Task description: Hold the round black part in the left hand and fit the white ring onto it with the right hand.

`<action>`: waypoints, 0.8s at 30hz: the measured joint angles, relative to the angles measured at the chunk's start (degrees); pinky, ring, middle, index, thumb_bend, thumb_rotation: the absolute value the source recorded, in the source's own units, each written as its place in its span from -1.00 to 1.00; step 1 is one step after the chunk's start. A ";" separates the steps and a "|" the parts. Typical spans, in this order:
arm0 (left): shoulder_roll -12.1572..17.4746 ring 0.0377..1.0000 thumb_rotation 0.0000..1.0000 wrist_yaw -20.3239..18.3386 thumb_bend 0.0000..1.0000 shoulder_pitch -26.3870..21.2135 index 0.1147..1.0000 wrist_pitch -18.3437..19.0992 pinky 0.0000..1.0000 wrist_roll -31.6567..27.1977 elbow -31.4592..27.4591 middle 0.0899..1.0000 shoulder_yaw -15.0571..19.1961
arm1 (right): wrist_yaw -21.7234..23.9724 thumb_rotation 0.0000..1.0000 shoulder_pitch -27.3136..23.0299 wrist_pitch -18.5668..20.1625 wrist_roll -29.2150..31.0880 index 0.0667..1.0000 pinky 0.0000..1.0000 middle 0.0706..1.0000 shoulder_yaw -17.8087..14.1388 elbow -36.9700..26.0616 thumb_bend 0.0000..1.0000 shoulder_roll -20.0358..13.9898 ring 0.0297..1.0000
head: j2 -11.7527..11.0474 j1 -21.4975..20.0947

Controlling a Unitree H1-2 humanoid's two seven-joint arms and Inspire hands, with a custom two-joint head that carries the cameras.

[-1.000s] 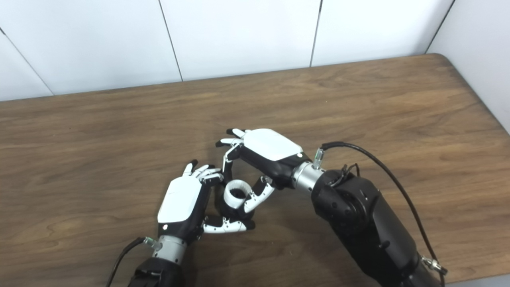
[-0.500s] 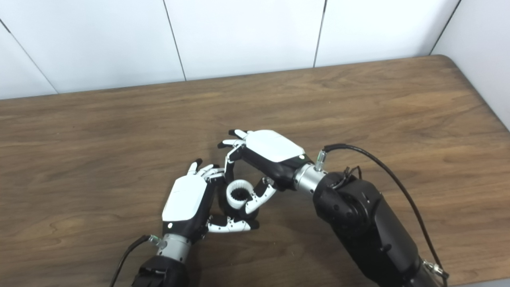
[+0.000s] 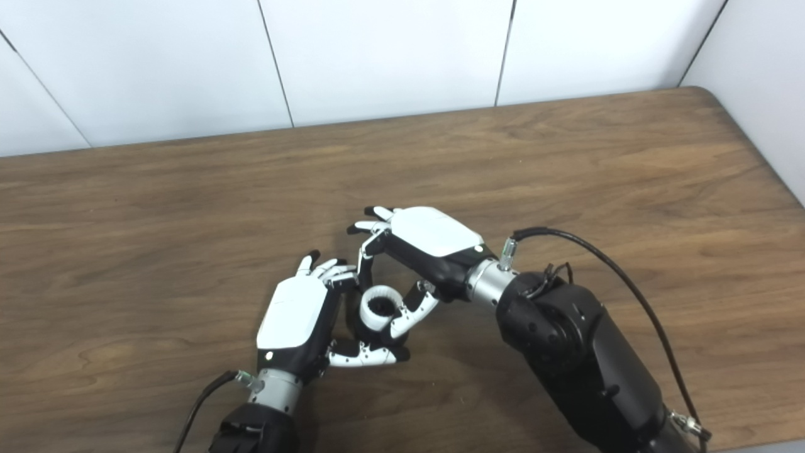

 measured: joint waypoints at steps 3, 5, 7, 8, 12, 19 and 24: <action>-0.08 0.75 -0.90 -0.02 0.05 -0.02 -0.17 0.00 1.00 -0.10 0.00 0.49 0.02 | 0.15 -0.46 0.00 0.01 -0.02 0.18 1.00 0.88 0.00 0.02 0.69 0.00 1.00 | 0.00 -0.09; -0.08 0.74 -0.90 -0.03 0.05 -0.03 -0.17 0.00 1.00 -0.10 0.00 0.48 0.02 | 0.26 -0.39 0.00 0.05 -0.20 0.27 1.00 0.90 -0.03 0.12 0.86 -0.05 1.00 | 0.00 -0.09; -0.07 0.74 -0.90 -0.06 0.05 -0.04 -0.17 0.00 1.00 -0.10 0.00 0.48 0.01 | 0.26 -0.37 0.00 0.05 -0.33 0.33 1.00 0.91 -0.11 0.16 0.94 -0.06 1.00 | -0.09 -0.18; -0.07 0.74 -0.90 -0.08 0.05 -0.04 -0.17 0.00 1.00 -0.09 0.00 0.49 0.01 | 0.26 -0.38 0.00 0.05 -0.36 0.35 1.00 0.92 -0.12 0.17 0.98 -0.06 1.00 | -0.09 -0.18; -0.07 0.75 -0.90 -0.14 0.05 -0.04 -0.17 0.00 1.00 -0.04 0.00 0.49 0.01 | 0.30 -0.39 -0.01 0.05 -0.52 0.40 1.00 0.92 -0.13 0.17 1.00 -0.06 1.00 | -0.09 -0.18; -0.07 0.75 -0.90 -0.18 0.05 -0.07 -0.17 0.00 1.00 -0.05 0.01 0.50 0.00 | 0.88 -0.37 -0.11 0.12 -1.23 0.43 1.00 0.93 -0.28 0.17 1.00 -0.05 1.00 | -0.09 -0.35; -0.08 0.76 -0.90 -0.20 0.05 -0.08 -0.17 0.00 1.00 -0.10 0.02 0.50 0.00 | 1.05 -0.38 -0.12 0.12 -1.41 0.44 1.00 0.93 -0.48 0.17 1.00 -0.04 1.00 | -0.27 -0.44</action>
